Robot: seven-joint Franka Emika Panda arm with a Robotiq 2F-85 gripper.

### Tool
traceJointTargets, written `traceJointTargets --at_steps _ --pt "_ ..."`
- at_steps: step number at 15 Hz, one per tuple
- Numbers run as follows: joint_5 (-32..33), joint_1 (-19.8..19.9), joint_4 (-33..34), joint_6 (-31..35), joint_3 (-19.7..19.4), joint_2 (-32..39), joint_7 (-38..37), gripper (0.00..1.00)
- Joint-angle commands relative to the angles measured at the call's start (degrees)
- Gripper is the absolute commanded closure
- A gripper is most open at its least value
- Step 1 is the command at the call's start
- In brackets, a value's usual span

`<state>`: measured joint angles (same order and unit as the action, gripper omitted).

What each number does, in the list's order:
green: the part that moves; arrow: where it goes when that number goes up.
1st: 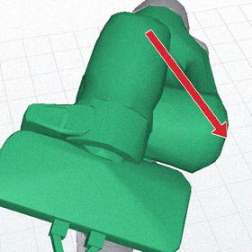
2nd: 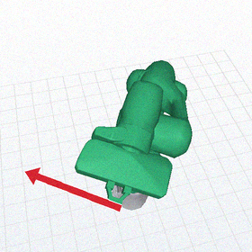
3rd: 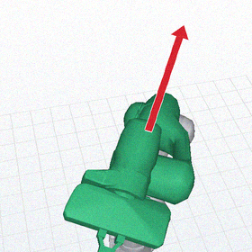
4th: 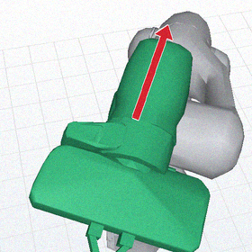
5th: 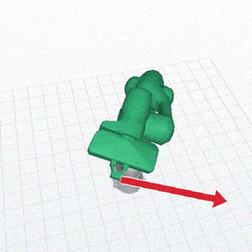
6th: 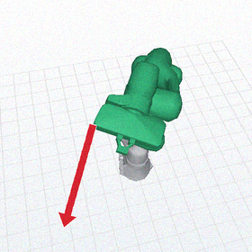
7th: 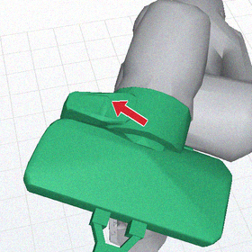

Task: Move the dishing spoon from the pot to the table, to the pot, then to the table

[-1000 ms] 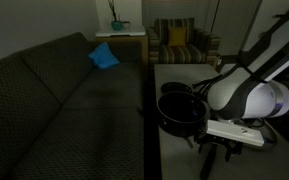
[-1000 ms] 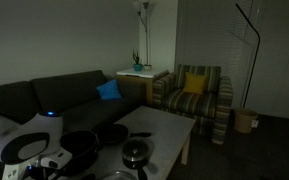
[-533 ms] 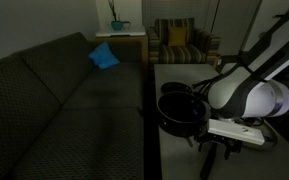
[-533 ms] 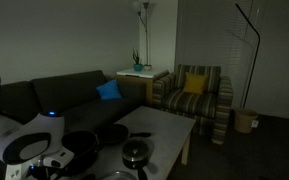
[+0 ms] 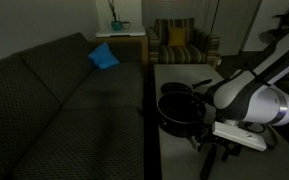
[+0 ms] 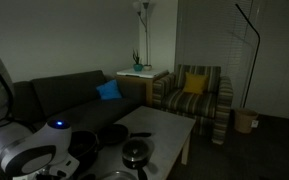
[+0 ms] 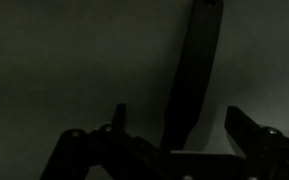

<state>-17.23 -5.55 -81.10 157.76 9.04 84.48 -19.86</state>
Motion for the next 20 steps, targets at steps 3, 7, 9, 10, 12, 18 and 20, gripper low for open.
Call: traceJointTargets --at_steps 3,7,9,10,12,18,20 --pt "-1.9 4.6 -1.0 1.6 4.1 0.0 5.8 0.07" --pt "-1.9 5.1 -0.7 1.2 4.4 -0.1 6.8 0.48" --pt "-1.9 5.2 -0.7 1.1 4.3 -0.2 6.8 0.62" --pt "-1.9 5.2 -0.7 1.2 4.3 -0.3 6.8 0.69" --pt "-1.9 5.2 -0.7 1.2 4.2 -0.3 6.8 0.83" --pt "-1.7 4.4 -0.3 1.4 3.8 -0.3 6.3 0.95" --pt "-1.5 3.0 0.4 0.7 2.7 -0.3 4.4 0.95"
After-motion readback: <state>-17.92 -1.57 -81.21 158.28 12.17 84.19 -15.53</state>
